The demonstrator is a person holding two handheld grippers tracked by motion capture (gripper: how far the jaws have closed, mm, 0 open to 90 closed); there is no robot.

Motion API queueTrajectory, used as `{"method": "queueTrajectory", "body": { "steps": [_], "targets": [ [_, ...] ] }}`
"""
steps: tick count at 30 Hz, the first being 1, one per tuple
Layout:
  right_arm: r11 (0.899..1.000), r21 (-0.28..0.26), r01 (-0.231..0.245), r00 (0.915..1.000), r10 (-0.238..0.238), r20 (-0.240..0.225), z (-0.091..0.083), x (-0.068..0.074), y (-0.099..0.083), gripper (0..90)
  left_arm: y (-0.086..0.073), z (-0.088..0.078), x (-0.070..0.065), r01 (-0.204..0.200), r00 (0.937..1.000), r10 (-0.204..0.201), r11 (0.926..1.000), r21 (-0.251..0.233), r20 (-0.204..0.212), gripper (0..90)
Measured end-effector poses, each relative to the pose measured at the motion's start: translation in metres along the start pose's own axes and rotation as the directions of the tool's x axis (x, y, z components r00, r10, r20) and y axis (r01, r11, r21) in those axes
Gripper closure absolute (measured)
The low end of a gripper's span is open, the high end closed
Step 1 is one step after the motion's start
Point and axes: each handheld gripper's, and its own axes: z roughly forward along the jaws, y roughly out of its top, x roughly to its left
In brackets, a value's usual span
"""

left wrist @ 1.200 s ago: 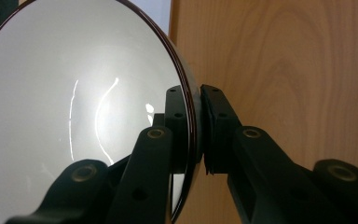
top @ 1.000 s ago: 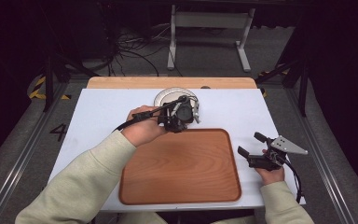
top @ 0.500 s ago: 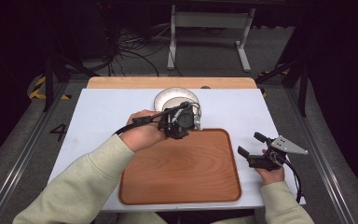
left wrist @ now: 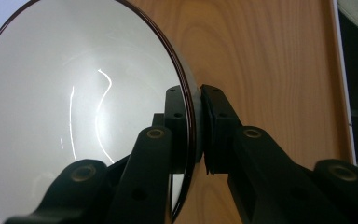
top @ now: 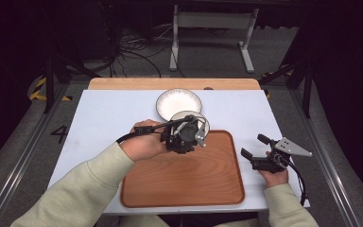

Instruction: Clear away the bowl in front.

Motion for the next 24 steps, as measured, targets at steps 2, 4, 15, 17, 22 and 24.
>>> {"method": "queueTrajectory", "body": {
  "steps": [2,4,15,17,22,24],
  "targets": [
    [1.000,0.000,0.001,1.0000,-0.001,0.000,0.000,0.000,0.000,0.5,-0.001,0.001,-0.002,-0.003,1.0000,0.003,1.0000,-0.003,0.008,82.5],
    [1.000,0.000,0.000,1.0000,0.000,0.000,0.000,0.000,0.000,0.5,-0.002,0.002,-0.005,0.002,0.9999,-0.002,1.0000,-0.002,0.014,82.4],
    [1.000,0.001,-0.002,1.0000,0.002,0.001,0.000,0.000,0.000,0.5,-0.008,0.018,-0.008,-0.004,0.9979,0.003,0.9999,0.010,0.065,82.4],
    [1.000,0.001,-0.002,1.0000,0.002,0.002,0.000,0.000,0.000,0.5,-0.009,0.021,-0.009,-0.005,0.9973,0.003,0.9998,0.018,0.073,82.4],
    [1.000,0.001,-0.002,1.0000,0.002,0.002,0.000,0.000,0.000,0.5,-0.011,0.030,-0.010,0.001,0.9947,-0.004,0.9996,0.029,0.103,82.4],
    [1.000,0.001,-0.002,1.0000,0.002,0.000,0.000,0.000,0.000,0.5,-0.012,0.034,-0.010,0.003,0.9940,-0.007,0.9991,0.042,0.109,82.4]
  ]
}}
